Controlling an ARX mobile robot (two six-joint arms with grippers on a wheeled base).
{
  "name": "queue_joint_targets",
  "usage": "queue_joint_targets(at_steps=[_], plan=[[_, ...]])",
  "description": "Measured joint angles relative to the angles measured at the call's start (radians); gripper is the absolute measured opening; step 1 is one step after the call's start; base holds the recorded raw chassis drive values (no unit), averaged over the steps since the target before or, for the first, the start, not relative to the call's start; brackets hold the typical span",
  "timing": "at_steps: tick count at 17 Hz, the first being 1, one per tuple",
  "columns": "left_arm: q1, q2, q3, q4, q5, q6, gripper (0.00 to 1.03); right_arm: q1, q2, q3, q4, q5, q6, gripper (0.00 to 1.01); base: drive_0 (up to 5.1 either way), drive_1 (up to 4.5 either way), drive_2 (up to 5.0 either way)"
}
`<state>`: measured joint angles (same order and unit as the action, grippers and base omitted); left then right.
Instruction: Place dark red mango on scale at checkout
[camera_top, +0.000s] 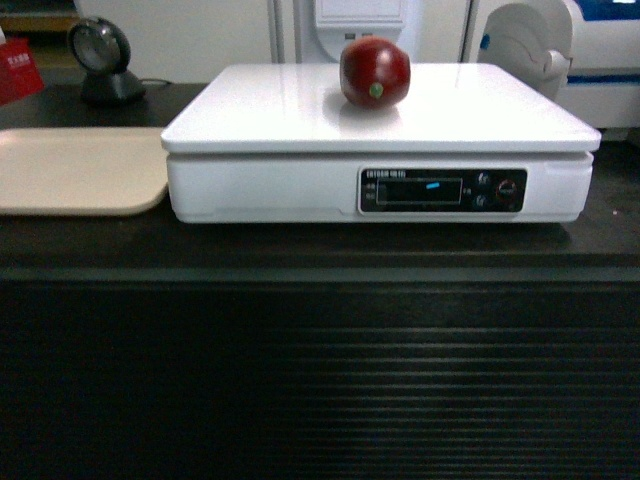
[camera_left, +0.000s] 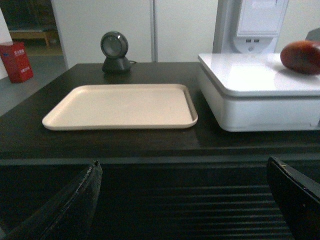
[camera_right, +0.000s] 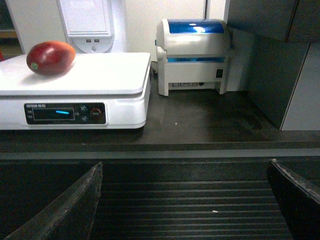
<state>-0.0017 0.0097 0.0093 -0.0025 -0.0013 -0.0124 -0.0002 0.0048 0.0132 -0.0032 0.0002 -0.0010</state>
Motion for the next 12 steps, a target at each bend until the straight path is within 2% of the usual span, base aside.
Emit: queue_joint_targets(at_steps=[12], plan=[[0.000, 0.000, 0.000, -0.001, 0.001, 0.002, 0.98, 0.000, 0.000, 0.000, 0.000, -0.001, 0.000, 0.98, 0.0, 0.00, 0.0]])
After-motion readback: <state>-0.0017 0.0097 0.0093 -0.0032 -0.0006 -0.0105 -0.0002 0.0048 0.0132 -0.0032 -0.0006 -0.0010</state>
